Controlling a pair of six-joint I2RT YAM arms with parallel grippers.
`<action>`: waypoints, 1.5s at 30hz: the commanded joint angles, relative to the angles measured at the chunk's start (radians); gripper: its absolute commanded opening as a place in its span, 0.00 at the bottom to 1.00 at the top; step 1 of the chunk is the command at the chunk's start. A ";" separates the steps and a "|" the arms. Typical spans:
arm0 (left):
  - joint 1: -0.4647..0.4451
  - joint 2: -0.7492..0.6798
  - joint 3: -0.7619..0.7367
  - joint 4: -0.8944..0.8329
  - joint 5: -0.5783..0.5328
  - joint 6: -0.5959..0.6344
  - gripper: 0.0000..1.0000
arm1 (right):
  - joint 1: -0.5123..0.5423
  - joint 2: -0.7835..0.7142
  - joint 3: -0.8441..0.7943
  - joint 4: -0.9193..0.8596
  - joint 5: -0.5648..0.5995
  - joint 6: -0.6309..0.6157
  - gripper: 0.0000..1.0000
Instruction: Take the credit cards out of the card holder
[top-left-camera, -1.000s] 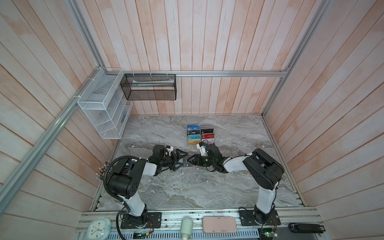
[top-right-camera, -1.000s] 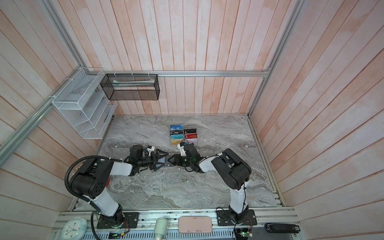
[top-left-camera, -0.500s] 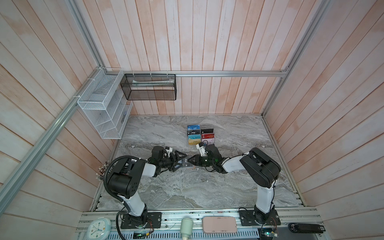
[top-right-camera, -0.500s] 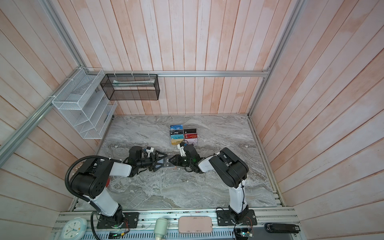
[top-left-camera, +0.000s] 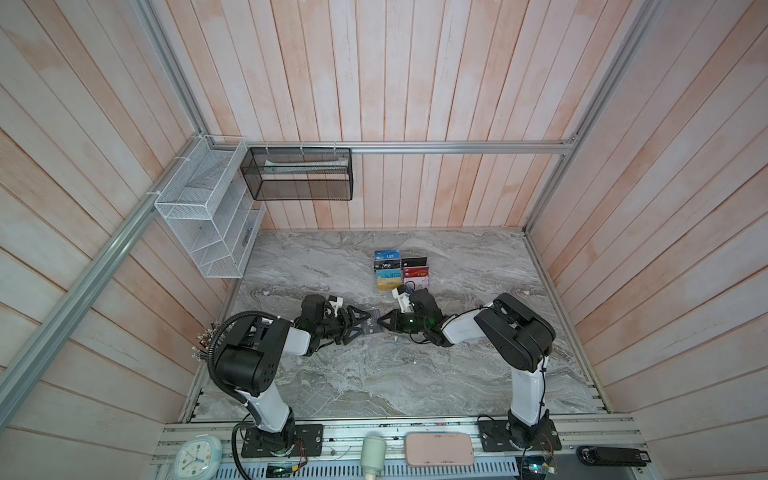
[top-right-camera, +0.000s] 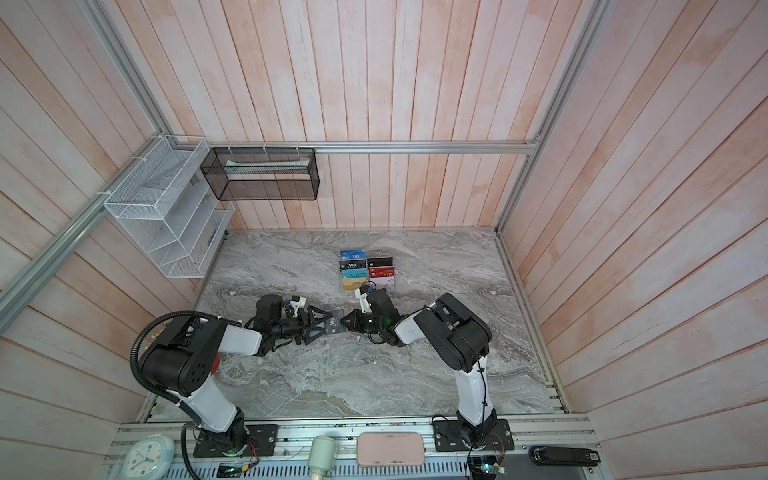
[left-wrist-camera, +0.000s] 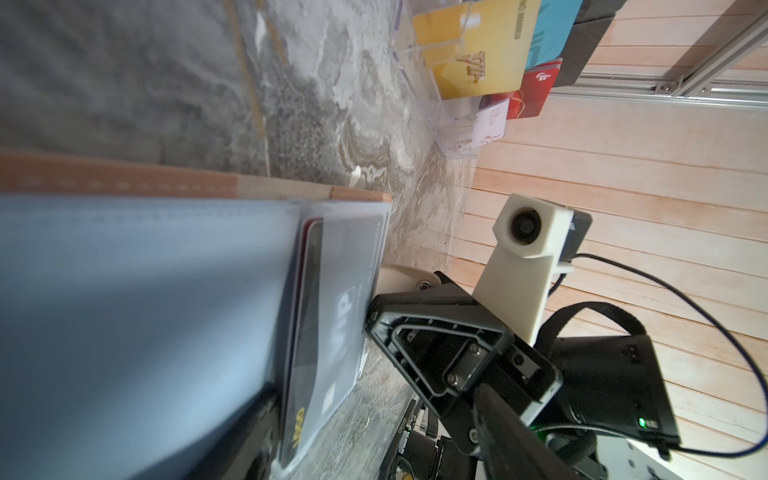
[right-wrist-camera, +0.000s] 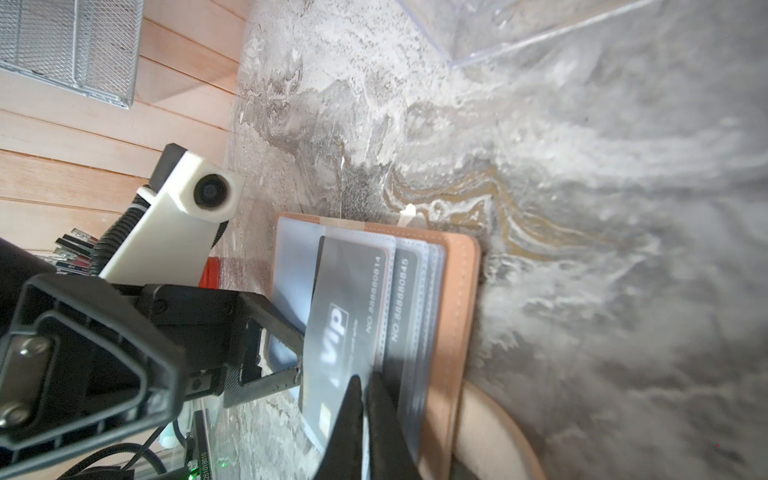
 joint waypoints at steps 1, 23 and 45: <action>0.011 0.020 -0.017 -0.035 -0.005 0.031 0.72 | 0.012 0.054 -0.013 -0.089 -0.003 0.006 0.07; 0.036 0.010 -0.018 -0.119 -0.014 0.105 0.60 | 0.010 0.068 -0.055 -0.060 -0.015 0.018 0.00; 0.031 0.020 -0.016 -0.148 -0.034 0.146 0.33 | 0.016 0.091 -0.057 -0.054 -0.013 0.025 0.00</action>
